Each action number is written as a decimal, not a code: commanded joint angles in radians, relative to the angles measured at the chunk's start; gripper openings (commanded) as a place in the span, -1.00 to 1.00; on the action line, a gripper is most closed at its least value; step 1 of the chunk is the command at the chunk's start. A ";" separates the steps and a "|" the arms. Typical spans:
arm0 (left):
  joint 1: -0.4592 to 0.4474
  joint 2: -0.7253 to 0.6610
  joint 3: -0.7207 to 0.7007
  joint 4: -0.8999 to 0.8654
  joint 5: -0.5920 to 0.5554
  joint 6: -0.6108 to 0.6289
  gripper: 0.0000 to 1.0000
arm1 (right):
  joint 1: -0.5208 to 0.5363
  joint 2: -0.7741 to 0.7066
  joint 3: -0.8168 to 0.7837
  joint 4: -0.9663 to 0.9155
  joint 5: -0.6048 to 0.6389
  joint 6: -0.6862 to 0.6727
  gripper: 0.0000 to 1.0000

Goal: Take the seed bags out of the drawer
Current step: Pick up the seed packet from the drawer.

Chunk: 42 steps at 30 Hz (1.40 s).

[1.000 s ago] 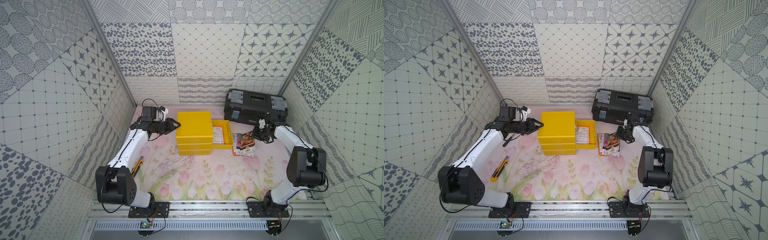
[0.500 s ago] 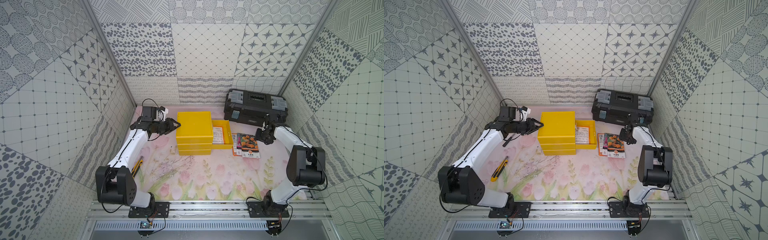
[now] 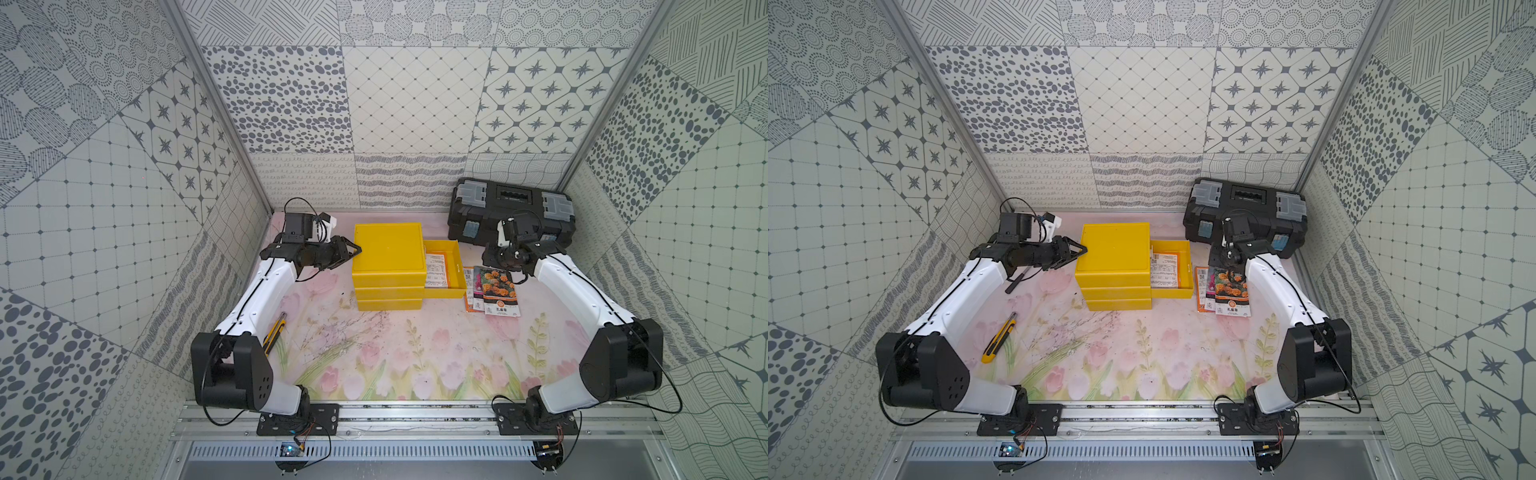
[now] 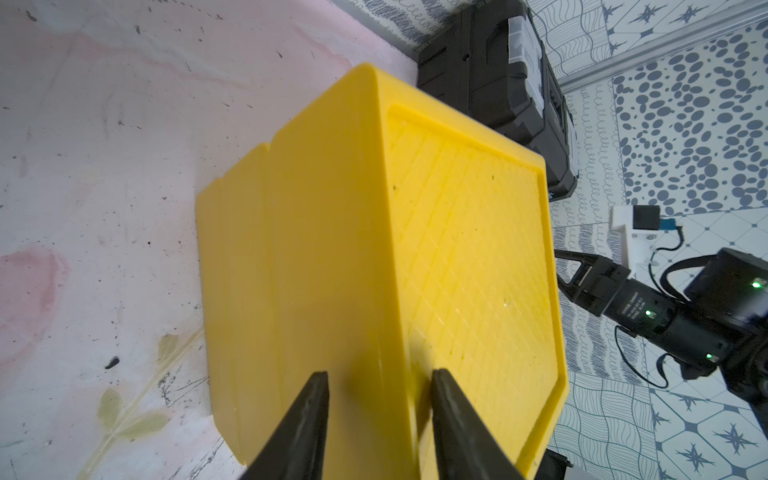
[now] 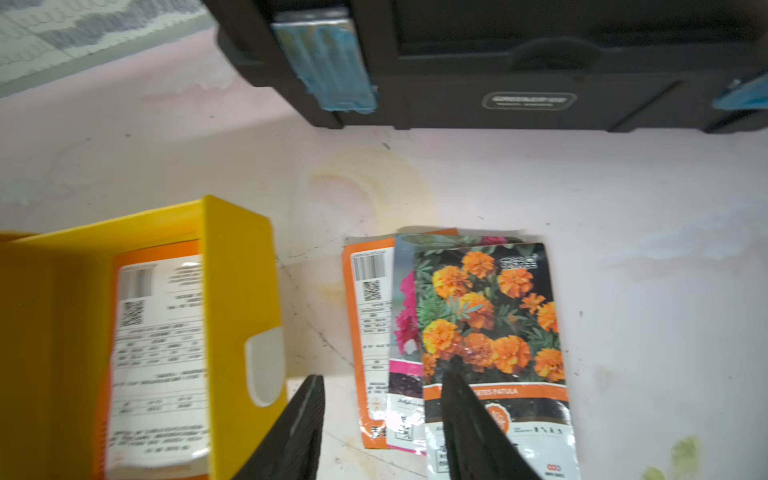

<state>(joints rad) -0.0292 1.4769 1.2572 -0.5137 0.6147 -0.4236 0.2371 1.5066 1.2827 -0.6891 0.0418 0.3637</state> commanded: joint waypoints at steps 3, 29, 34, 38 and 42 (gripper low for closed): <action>0.003 0.000 -0.018 -0.153 -0.101 0.015 -0.14 | 0.112 0.000 0.105 -0.019 0.006 0.043 -0.06; 0.002 -0.001 -0.018 -0.153 -0.097 0.016 -0.14 | 0.289 0.322 0.229 -0.008 0.054 0.100 0.26; 0.002 -0.001 -0.018 -0.152 -0.098 0.014 -0.14 | 0.294 0.375 0.258 -0.011 0.085 0.109 0.32; 0.002 0.000 -0.018 -0.153 -0.098 0.014 -0.14 | 0.294 0.423 0.294 -0.026 0.103 0.119 0.35; 0.002 -0.001 -0.018 -0.152 -0.096 0.015 -0.14 | 0.297 0.461 0.317 -0.032 0.108 0.126 0.37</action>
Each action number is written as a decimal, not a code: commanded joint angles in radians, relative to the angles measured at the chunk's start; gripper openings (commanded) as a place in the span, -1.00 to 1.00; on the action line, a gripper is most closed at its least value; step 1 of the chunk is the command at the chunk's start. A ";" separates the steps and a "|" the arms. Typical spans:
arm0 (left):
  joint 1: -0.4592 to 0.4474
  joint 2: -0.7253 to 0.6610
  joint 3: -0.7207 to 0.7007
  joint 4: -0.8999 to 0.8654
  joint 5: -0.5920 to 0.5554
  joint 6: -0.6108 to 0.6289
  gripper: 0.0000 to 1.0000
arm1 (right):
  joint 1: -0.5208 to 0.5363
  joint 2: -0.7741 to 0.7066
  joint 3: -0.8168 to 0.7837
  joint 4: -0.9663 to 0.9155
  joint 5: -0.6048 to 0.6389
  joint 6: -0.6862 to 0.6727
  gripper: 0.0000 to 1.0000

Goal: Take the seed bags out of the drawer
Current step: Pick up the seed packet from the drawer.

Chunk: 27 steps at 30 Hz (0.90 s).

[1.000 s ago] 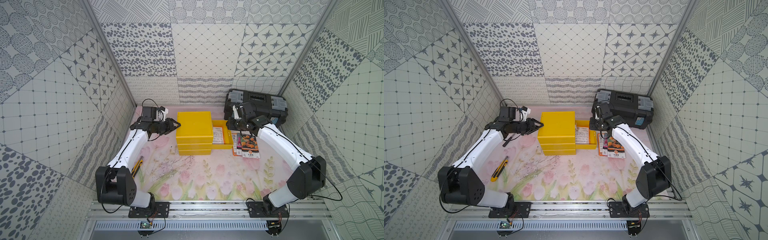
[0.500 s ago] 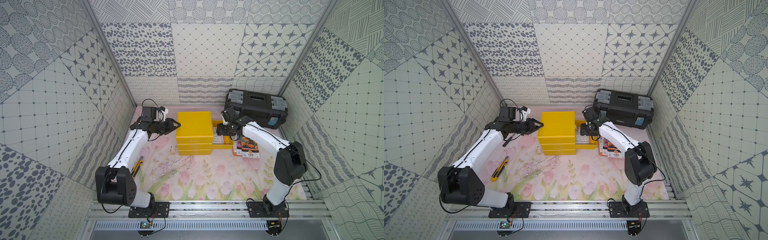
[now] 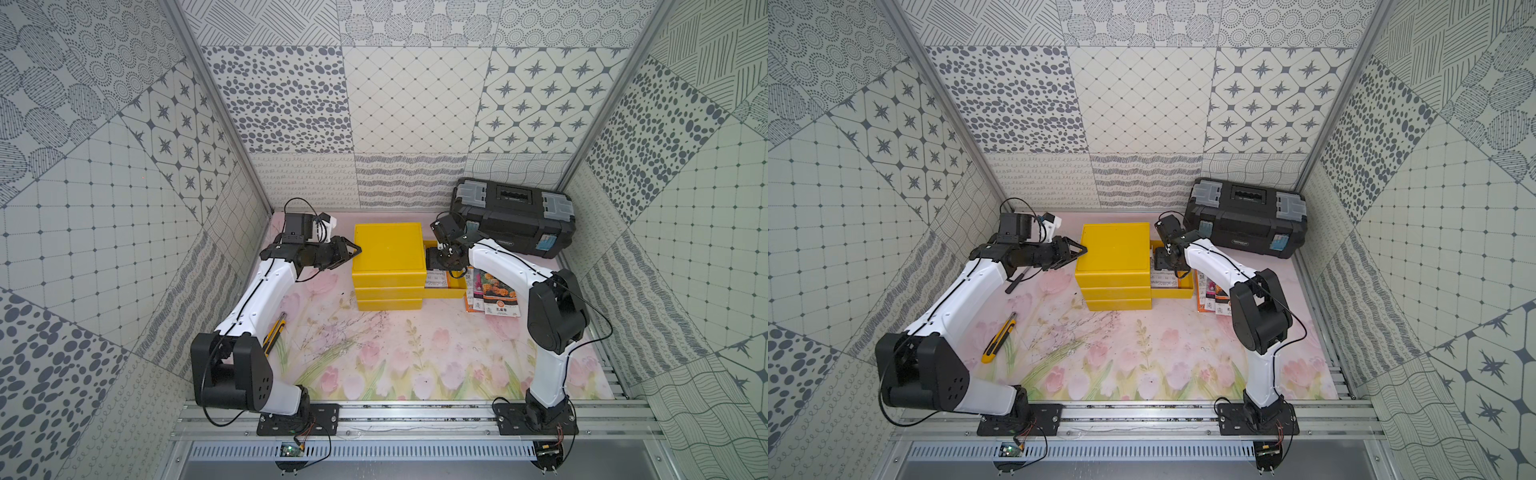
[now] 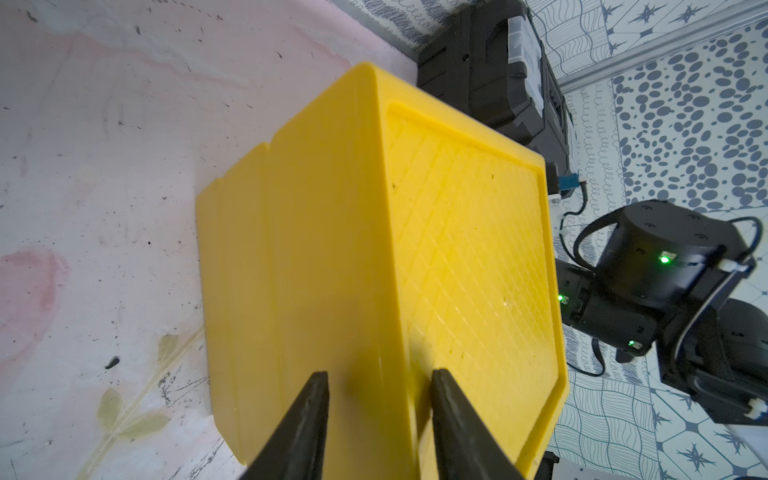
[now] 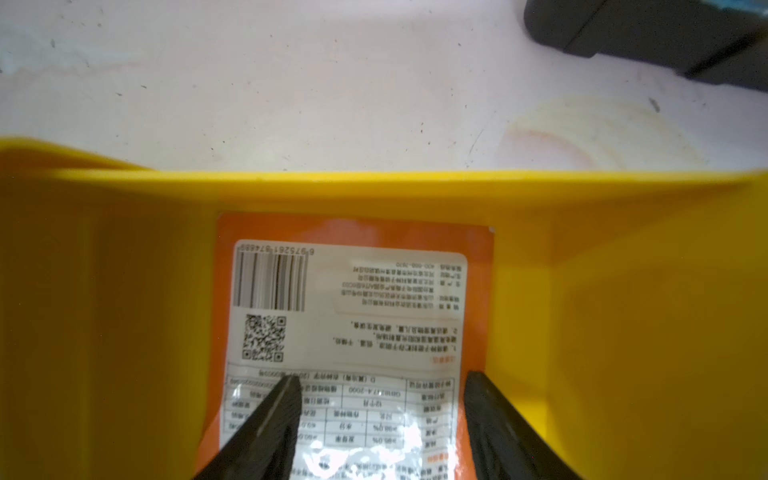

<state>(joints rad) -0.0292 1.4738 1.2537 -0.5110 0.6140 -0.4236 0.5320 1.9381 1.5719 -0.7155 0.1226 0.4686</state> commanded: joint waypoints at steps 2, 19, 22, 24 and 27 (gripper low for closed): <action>0.002 0.002 -0.014 -0.155 -0.097 0.014 -0.14 | 0.002 0.044 0.037 -0.005 0.016 0.025 0.37; 0.003 0.006 -0.015 -0.155 -0.094 0.015 -0.14 | -0.002 0.003 -0.030 0.166 -0.294 0.134 0.05; 0.002 0.006 -0.014 -0.154 -0.093 0.014 -0.14 | -0.004 -0.039 -0.032 0.165 -0.276 0.131 0.12; 0.002 0.005 -0.014 -0.153 -0.094 0.013 -0.14 | -0.007 -0.066 -0.035 0.165 -0.269 0.128 0.16; 0.002 0.005 -0.015 -0.154 -0.095 0.014 -0.14 | -0.016 -0.100 -0.041 0.163 -0.267 0.123 0.20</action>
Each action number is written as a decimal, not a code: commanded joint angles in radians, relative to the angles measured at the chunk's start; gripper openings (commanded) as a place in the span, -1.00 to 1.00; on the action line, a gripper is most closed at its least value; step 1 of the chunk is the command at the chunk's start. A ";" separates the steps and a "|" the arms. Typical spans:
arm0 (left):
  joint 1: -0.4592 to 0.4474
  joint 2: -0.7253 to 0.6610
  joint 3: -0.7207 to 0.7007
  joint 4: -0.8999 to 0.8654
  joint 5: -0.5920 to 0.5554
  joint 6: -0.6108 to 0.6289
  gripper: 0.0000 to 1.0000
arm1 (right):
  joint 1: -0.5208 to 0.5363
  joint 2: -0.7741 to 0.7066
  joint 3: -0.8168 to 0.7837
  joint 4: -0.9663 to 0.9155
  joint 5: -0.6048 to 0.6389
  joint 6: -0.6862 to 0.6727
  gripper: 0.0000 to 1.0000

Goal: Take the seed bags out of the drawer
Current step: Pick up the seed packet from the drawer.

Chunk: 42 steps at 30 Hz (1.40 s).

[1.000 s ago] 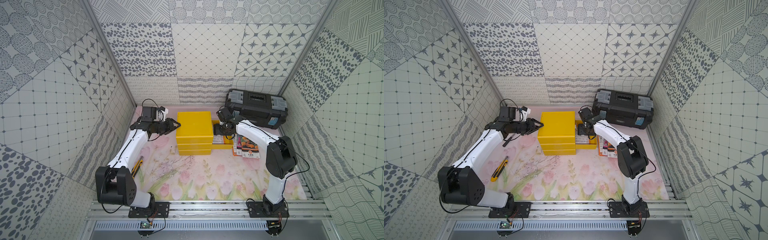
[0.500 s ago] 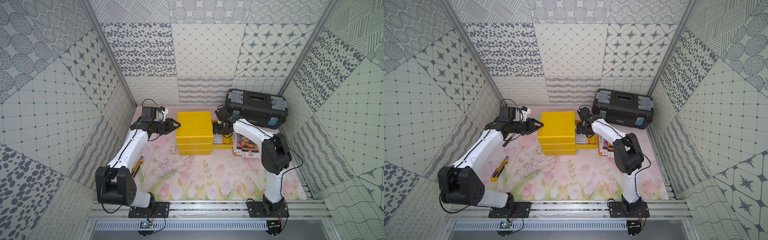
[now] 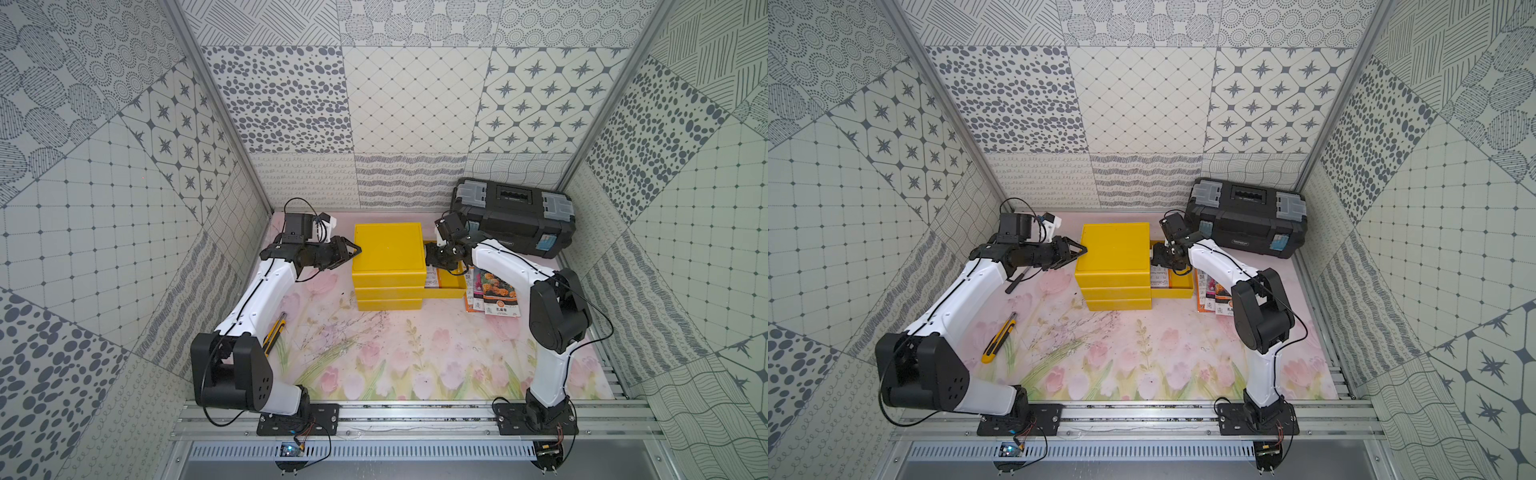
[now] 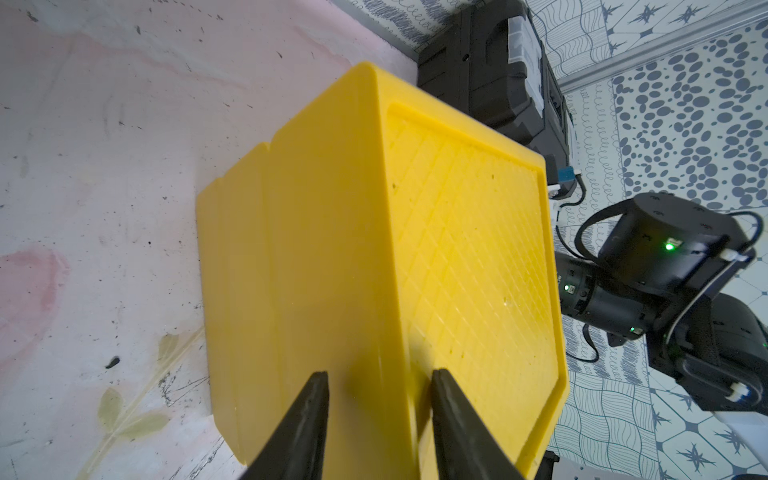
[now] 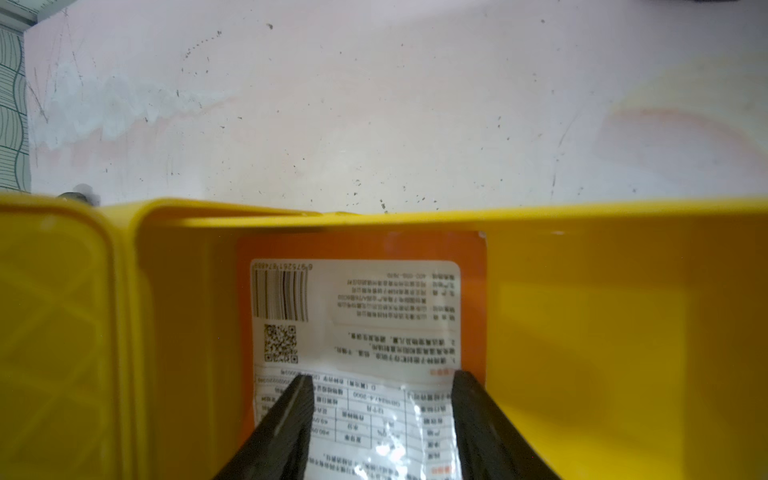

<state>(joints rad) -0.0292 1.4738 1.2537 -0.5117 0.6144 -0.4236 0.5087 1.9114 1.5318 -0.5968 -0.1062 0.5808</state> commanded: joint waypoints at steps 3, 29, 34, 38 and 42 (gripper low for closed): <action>0.003 0.005 -0.014 -0.153 -0.094 0.014 -0.14 | 0.001 -0.096 -0.005 0.031 -0.020 -0.002 0.21; 0.002 0.006 -0.014 -0.156 -0.102 0.017 -0.14 | -0.001 0.041 -0.007 -0.017 0.042 -0.034 0.12; 0.002 0.006 -0.015 -0.156 -0.104 0.017 -0.14 | -0.001 0.053 -0.026 0.032 -0.022 0.002 0.00; 0.002 0.006 -0.015 -0.156 -0.103 0.017 -0.14 | -0.001 0.060 -0.055 0.084 -0.077 0.042 -0.18; 0.000 0.007 -0.014 -0.157 -0.104 0.017 -0.14 | -0.005 0.058 -0.085 0.127 -0.112 0.086 -0.40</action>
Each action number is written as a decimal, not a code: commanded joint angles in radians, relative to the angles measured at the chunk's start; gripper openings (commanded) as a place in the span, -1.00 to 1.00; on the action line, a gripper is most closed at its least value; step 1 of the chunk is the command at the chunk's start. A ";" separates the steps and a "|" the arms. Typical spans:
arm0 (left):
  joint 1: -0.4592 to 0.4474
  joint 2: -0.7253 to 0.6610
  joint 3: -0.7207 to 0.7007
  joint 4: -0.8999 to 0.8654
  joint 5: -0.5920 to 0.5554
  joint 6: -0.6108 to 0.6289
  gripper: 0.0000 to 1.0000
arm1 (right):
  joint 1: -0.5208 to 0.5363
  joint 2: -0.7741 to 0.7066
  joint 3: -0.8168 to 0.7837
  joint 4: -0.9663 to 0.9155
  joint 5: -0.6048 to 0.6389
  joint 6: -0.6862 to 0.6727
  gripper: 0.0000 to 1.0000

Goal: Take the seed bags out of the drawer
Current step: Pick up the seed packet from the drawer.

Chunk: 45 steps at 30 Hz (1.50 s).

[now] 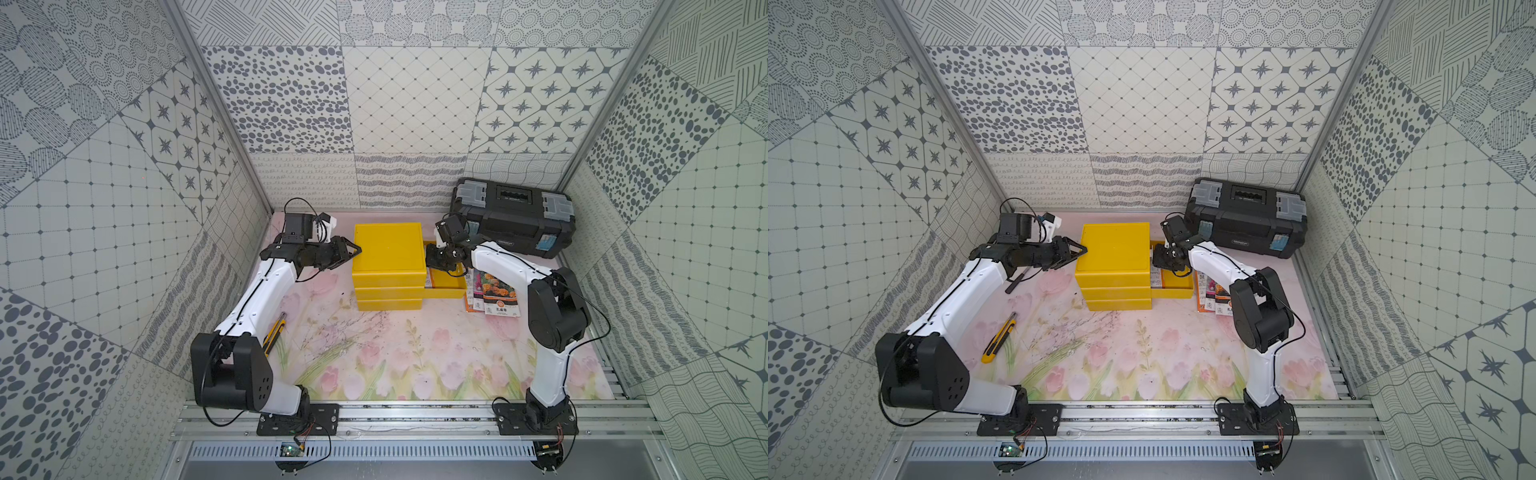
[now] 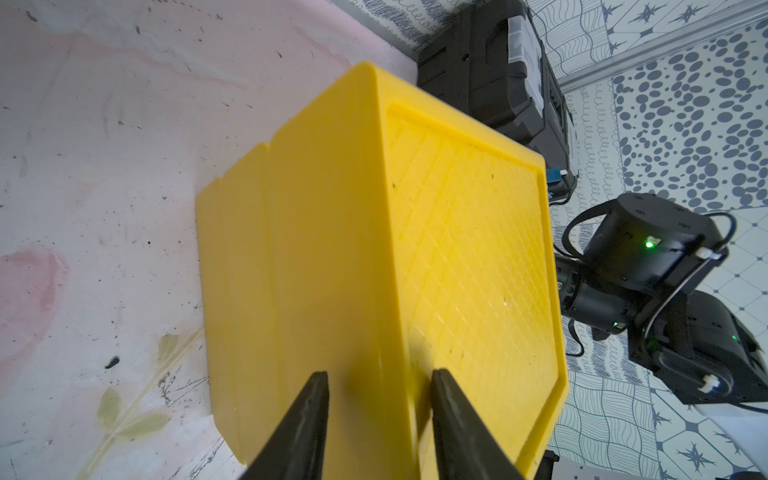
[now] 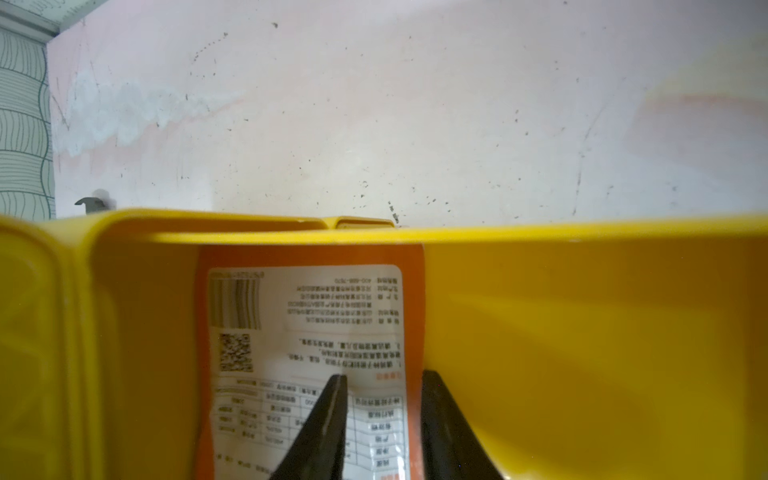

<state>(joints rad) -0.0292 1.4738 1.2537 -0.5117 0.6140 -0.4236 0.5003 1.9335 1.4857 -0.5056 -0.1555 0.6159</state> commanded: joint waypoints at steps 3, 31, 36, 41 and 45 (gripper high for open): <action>0.002 0.008 -0.014 -0.156 -0.102 0.017 -0.14 | 0.000 0.026 -0.063 0.069 -0.084 0.075 -0.53; 0.001 0.011 -0.014 -0.156 -0.102 0.018 -0.14 | -0.086 -0.215 -0.023 -0.080 -0.011 -0.005 -1.00; 0.002 0.013 -0.014 -0.156 -0.102 0.017 -0.14 | -0.122 -0.247 0.009 -0.145 -0.003 -0.054 -1.00; 0.002 0.012 -0.015 -0.156 -0.101 0.018 -0.14 | -0.179 -0.291 0.013 -0.183 -0.041 -0.085 -1.00; 0.002 0.011 -0.014 -0.157 -0.102 0.018 -0.14 | -0.247 -0.343 -0.006 -0.198 -0.094 -0.101 -1.00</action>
<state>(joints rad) -0.0292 1.4738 1.2537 -0.5121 0.6140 -0.4236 0.2897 1.6505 1.4761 -0.6937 -0.2115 0.5480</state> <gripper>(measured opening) 0.429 0.074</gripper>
